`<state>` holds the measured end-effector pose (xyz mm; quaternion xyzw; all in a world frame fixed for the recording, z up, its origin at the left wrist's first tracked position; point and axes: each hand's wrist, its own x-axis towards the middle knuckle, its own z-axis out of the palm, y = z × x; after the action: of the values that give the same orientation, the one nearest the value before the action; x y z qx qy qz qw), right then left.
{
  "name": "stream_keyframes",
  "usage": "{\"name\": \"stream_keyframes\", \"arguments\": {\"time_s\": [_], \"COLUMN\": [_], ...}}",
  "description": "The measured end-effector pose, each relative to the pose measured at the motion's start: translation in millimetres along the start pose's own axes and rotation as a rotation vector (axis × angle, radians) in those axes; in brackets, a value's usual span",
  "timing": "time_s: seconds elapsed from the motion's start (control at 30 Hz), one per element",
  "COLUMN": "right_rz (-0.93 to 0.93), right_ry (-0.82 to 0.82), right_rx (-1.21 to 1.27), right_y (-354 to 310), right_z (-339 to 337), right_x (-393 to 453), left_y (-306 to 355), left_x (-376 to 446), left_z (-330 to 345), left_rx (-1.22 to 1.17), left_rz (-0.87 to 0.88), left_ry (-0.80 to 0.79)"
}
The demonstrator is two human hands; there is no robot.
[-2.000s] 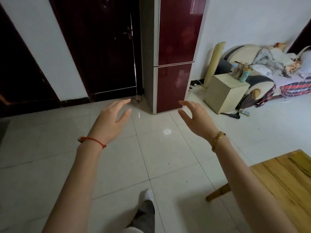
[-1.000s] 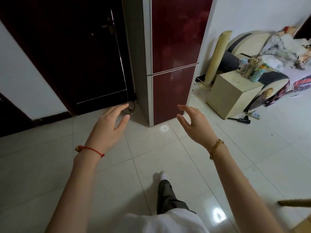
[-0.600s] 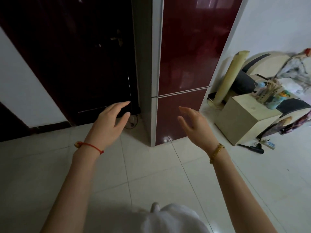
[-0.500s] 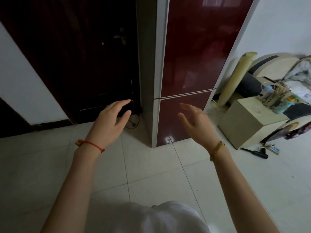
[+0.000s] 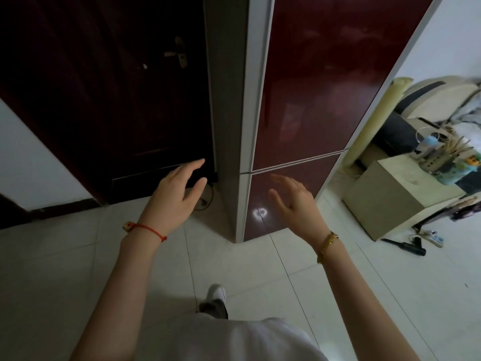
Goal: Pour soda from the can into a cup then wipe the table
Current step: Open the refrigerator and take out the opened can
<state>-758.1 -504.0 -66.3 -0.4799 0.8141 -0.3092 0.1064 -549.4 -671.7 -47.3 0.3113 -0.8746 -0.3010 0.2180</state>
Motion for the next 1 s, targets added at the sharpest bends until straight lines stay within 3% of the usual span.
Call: {"name": "stream_keyframes", "arguments": {"time_s": [0.63,1.0], "right_rz": [0.158,0.144], "right_ry": [0.209,0.288], "right_rx": [0.026,0.014], "right_y": [-9,-3], "right_z": [46,72], "right_x": [149,214], "left_y": [-23,34], "left_x": [222,311], "left_z": [5,15], "left_rx": [-0.123,-0.074], "left_rz": [0.191,0.221], "left_ry": [-0.051,0.105]}}
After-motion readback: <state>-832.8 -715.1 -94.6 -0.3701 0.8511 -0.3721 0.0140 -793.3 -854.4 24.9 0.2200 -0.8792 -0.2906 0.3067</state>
